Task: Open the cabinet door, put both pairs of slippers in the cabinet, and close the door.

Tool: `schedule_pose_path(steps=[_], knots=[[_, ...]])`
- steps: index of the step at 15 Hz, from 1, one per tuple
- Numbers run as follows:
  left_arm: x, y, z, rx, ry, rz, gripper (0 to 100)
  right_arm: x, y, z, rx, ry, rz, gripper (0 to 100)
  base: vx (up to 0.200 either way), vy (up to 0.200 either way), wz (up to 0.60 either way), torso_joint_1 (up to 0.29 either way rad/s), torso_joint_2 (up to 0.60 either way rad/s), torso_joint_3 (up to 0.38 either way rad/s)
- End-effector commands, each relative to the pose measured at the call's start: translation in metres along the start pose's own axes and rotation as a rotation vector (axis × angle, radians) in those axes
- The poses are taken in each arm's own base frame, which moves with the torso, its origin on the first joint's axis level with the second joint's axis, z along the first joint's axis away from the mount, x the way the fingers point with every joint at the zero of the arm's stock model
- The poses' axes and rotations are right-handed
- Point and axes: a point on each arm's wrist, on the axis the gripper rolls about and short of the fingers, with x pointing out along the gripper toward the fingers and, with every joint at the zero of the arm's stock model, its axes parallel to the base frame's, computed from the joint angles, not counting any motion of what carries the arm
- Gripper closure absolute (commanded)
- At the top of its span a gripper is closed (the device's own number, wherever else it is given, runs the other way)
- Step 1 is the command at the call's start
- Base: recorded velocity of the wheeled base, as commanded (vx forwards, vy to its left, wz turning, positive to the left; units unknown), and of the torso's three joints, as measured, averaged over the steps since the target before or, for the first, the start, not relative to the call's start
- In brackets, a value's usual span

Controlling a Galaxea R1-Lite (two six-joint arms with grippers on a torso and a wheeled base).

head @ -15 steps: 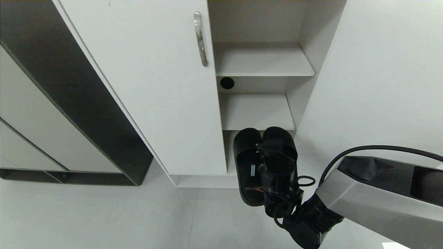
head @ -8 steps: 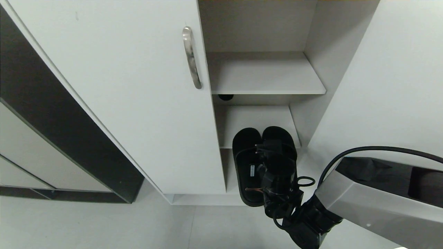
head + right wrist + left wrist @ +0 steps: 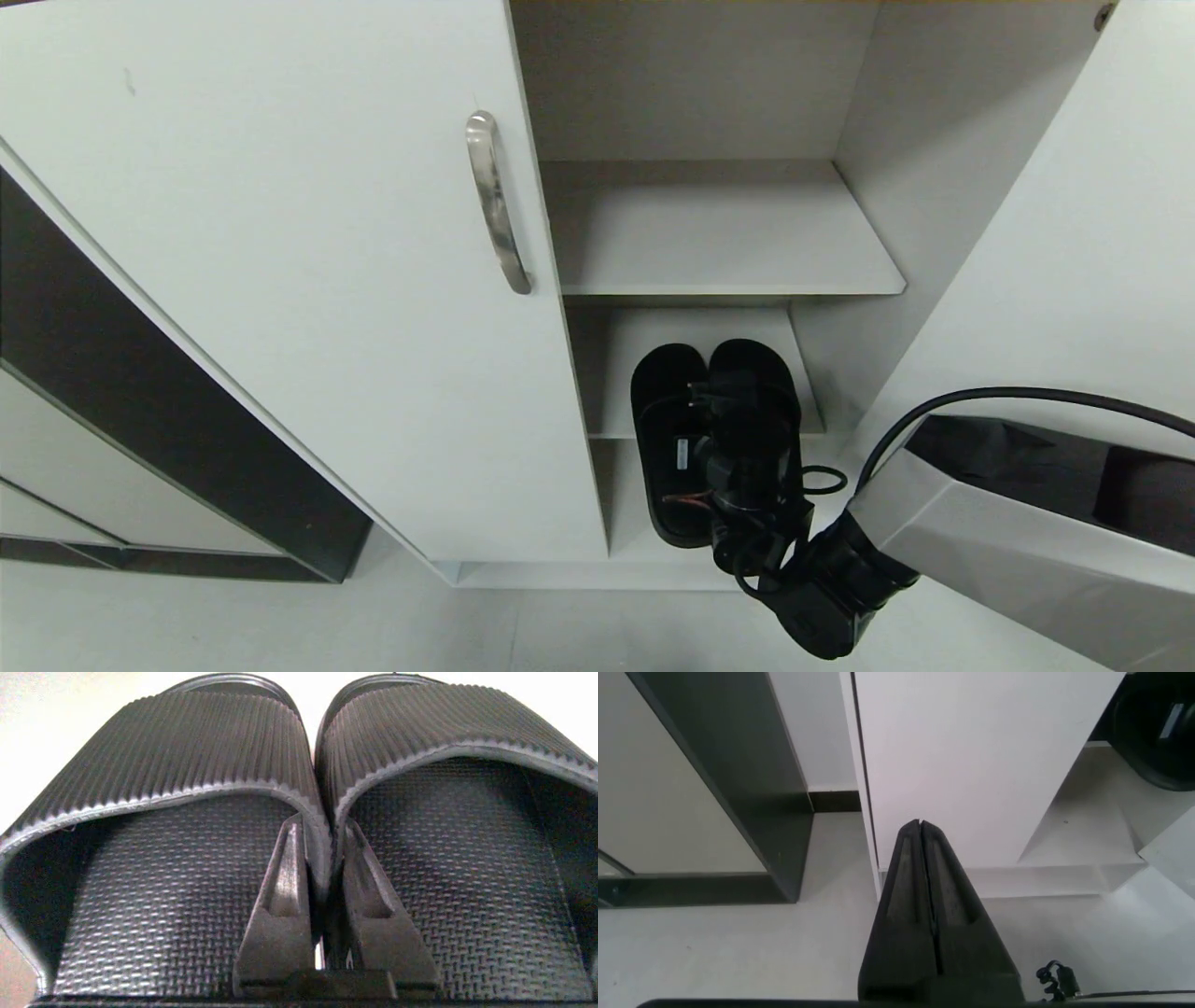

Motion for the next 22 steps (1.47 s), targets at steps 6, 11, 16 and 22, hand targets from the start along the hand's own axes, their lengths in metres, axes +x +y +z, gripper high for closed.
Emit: schedule_pose_path(steps=[6,11,16,22], knots=[[0.0,0.0,0.0,-0.002,0.001,0.001,100,0.051,0.007,-0.004,0.008,-0.009,-0.063,100,0.0,0.0,0.0,0.0,0.0,0.0],[0.0,0.0,0.0,-0.002,0.0,0.001,100,0.082,0.002,0.014,0.032,-0.032,-0.101,100,0.0,0.0,0.0,0.0,0.0,0.0],[0.0,0.0,0.0,-0.005,0.0,0.002,100,0.096,0.001,0.026,0.046,-0.047,-0.113,100,0.0,0.0,0.0,0.0,0.0,0.0],[0.0,0.0,0.0,-0.006,0.0,0.004,100,0.102,0.004,0.026,0.075,-0.005,-0.086,100,0.0,0.0,0.0,0.0,0.0,0.0]])
